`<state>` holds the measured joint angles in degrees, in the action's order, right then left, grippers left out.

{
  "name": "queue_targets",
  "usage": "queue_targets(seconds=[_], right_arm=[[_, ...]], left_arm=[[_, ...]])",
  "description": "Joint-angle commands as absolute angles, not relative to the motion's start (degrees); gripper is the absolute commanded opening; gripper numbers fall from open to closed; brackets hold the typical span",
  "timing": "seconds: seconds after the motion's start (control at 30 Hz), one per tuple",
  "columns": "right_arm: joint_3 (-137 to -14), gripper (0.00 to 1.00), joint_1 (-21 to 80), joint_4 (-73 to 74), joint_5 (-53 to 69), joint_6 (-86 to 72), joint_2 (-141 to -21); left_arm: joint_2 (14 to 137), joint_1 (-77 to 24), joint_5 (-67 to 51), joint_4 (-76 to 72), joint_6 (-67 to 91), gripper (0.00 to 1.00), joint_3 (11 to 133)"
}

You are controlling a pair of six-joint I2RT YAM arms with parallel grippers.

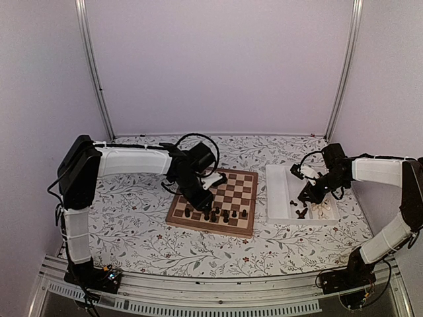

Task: Set up the chess pieces on the board
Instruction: Place the chess piece on the chessboard, then pick up the chess piece from the storage box.

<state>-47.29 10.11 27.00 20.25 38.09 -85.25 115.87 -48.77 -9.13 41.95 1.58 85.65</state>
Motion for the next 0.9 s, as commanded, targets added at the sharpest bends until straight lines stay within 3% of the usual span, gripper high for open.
queue_targets(seconds=[0.0, 0.47, 0.57, 0.7, 0.77, 0.87], right_arm=[[-48.72, 0.12, 9.93, 27.75, 21.79, 37.18, -85.46], [-54.20, 0.08, 9.79, 31.62, 29.66, 33.19, -81.82], [-55.72, 0.07, 9.74, 31.89, 33.24, 31.23, -81.07], [-57.80, 0.05, 8.88, 32.27, 36.35, 27.80, -81.92], [-59.03, 0.05, 8.52, 33.37, 37.78, 26.67, -83.36], [-60.79, 0.05, 8.35, 34.74, 39.85, 24.77, -85.65]], left_arm=[[115.78, -49.48, -7.52, 42.21, 1.34, 0.34, 87.28], [109.11, -46.91, -0.19, 42.20, -0.68, 0.39, 92.94], [104.86, -49.46, -0.63, 29.57, 2.02, 0.39, 89.22], [100.45, -55.48, -1.77, -6.93, 7.10, 0.40, 76.86], [102.84, -57.88, -0.49, -19.43, 10.91, 0.40, 74.31], [111.41, -61.17, 1.16, -25.77, 13.34, 0.41, 80.95]])
